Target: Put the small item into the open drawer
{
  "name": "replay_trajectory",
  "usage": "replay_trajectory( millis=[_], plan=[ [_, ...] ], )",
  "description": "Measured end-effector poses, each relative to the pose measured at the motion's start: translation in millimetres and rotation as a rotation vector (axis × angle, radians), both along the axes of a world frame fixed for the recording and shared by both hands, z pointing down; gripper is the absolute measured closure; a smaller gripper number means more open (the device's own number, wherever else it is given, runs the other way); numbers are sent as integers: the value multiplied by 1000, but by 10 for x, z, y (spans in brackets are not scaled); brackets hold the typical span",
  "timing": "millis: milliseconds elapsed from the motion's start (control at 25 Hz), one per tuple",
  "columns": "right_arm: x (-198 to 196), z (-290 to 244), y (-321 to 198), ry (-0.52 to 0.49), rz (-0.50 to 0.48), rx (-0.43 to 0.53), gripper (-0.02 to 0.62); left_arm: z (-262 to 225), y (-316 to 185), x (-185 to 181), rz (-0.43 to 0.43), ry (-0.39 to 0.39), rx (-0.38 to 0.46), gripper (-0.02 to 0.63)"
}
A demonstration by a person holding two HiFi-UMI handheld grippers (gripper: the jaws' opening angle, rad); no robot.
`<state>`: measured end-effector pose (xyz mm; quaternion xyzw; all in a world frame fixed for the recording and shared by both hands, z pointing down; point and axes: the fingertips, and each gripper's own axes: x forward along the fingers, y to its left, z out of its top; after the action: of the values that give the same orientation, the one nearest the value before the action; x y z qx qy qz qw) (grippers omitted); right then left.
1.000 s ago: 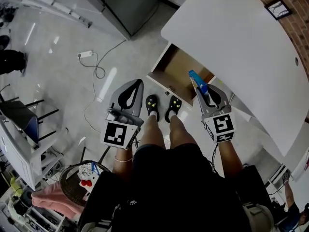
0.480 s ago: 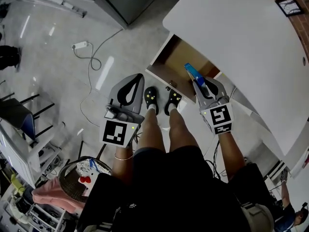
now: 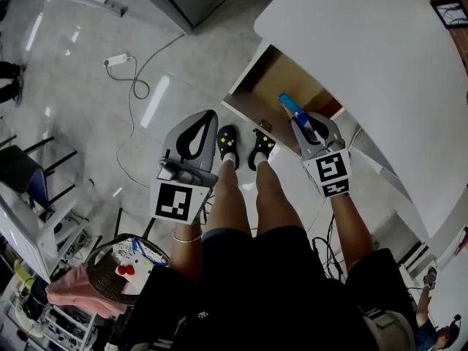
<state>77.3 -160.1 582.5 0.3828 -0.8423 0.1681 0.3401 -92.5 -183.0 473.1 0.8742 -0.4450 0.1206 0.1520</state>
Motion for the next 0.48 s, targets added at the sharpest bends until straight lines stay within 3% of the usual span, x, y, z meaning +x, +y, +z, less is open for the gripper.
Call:
replay_trajectory(
  millis=[480],
  plan=[
    [-87, 454, -88, 28, -47, -56, 500, 232, -74, -96, -9, -7, -3, 615]
  ],
)
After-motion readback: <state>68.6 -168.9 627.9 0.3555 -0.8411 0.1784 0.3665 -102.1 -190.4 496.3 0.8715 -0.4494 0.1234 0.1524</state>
